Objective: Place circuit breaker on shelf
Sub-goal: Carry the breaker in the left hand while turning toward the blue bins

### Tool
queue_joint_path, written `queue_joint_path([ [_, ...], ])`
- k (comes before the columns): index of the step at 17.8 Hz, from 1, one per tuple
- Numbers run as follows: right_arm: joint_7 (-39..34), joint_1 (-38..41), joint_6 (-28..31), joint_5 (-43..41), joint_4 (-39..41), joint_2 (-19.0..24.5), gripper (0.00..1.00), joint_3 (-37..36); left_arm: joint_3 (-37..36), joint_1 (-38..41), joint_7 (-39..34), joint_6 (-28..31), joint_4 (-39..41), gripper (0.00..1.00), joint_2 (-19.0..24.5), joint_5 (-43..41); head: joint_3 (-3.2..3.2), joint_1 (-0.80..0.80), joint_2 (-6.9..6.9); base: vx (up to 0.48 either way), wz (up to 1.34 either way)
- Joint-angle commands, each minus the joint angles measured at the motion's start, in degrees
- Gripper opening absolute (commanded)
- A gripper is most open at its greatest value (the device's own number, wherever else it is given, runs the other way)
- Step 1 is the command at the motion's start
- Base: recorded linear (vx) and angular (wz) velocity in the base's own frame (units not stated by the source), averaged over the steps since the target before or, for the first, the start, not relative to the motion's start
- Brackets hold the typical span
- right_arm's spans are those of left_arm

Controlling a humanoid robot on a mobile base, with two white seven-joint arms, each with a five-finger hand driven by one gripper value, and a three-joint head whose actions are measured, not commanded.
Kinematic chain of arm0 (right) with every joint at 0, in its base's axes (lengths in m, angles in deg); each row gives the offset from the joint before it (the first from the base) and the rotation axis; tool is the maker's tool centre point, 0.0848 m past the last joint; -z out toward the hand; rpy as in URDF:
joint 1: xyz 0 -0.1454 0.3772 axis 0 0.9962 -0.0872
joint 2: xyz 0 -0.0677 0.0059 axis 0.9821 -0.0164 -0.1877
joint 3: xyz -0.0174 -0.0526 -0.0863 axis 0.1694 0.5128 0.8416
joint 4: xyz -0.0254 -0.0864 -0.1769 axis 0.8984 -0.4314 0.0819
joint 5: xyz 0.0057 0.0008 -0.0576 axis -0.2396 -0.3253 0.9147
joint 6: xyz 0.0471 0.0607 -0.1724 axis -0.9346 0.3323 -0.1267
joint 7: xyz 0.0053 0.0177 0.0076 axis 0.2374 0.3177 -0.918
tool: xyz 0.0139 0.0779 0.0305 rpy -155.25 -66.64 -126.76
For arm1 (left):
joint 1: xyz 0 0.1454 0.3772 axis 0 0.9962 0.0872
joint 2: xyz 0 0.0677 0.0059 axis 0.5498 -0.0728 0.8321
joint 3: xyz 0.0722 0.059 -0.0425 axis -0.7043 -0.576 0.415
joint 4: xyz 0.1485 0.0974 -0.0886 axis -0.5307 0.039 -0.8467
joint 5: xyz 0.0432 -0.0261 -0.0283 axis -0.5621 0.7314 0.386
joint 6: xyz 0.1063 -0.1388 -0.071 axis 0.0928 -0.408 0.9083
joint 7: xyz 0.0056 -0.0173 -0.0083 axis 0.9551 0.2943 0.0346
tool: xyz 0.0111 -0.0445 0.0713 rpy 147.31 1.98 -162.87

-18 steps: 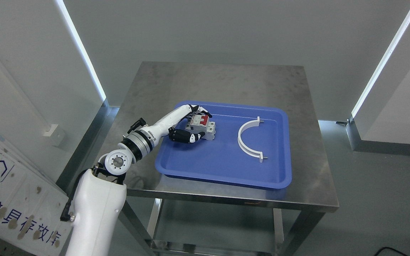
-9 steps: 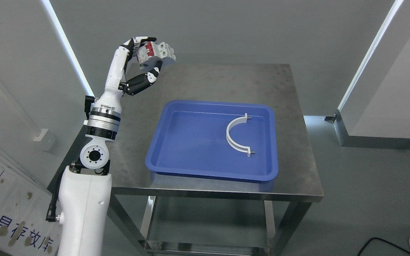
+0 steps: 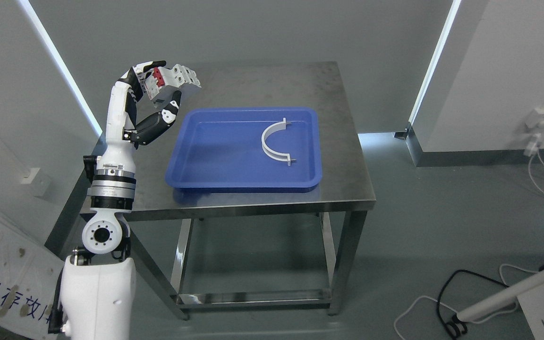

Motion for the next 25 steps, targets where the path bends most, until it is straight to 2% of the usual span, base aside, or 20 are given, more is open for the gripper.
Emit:
queue_joint_path([
  [1, 0.04, 0.0, 3.61, 0.0, 0.0, -1.0, 1.0, 1.14, 4.93, 1.89, 3.88, 4.35, 12.01, 0.11, 0.91, 2.4, 0.0, 0.0, 0.0, -0.375, -0.14],
  [16, 0.04, 0.0, 3.61, 0.0, 0.0, -1.0, 1.0, 1.14, 7.04, 1.97, 4.32, 4.71, 14.82, 0.11, 0.91, 2.49, 0.0, 0.0, 0.0, -0.454, 0.1],
  [22, 0.04, 0.0, 3.61, 0.0, 0.0, -1.0, 1.0, 1.14, 7.49, 1.8, 4.59, 4.72, 14.91, 0.11, 0.91, 2.49, 0.0, 0.0, 0.0, -0.352, 1.03],
  [25, 0.04, 0.0, 3.61, 0.0, 0.0, -1.0, 1.0, 1.14, 4.77, -1.0, 8.01, 4.36, 15.7, 0.12, 0.91, 2.49, 0.0, 0.0, 0.0, -0.258, 1.58],
])
